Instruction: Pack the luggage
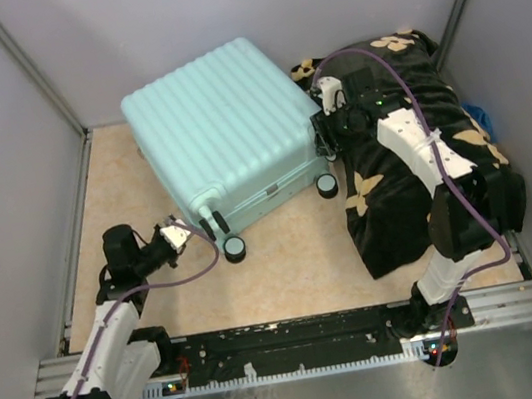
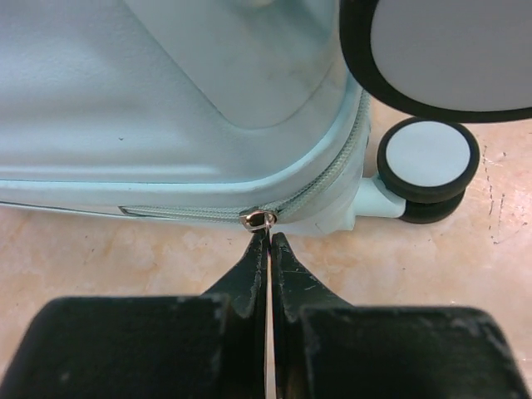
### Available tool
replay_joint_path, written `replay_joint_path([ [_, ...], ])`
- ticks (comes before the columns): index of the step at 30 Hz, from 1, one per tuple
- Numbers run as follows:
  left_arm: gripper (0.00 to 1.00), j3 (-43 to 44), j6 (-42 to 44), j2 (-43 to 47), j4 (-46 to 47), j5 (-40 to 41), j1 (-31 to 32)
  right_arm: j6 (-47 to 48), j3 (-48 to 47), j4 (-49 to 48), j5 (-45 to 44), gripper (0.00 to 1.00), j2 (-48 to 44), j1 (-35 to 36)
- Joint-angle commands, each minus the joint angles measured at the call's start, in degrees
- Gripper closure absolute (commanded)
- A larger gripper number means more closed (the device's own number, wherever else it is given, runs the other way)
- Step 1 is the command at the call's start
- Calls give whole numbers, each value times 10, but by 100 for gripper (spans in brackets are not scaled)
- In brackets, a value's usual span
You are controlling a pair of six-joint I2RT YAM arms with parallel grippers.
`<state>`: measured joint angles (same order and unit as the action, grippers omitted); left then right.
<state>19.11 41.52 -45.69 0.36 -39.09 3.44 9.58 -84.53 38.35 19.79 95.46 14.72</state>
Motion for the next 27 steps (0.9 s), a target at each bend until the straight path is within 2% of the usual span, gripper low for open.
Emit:
replay_joint_path([
  [1,100,9,13,4,-77,-123,5,7,-27,-40,29,100,21,10],
  [9,100,16,-22,34,-91,-192,7,5,-20,-41,20,100,19,10],
  [12,100,41,-21,35,-137,-210,6,4,-22,-43,13,100,20,12],
  [16,99,79,72,12,-258,-244,5,4,-27,-42,5,100,22,12],
  [19,100,71,54,-4,-233,-295,10,0,-34,-43,5,100,26,15],
  [21,100,53,-23,6,-152,-270,23,-1,-42,-42,6,100,27,21],
  [23,100,39,-42,26,-103,-249,28,-1,-50,-40,6,100,29,28],
  [27,100,57,-66,65,-95,-249,31,-1,-62,-37,2,100,33,39],
])
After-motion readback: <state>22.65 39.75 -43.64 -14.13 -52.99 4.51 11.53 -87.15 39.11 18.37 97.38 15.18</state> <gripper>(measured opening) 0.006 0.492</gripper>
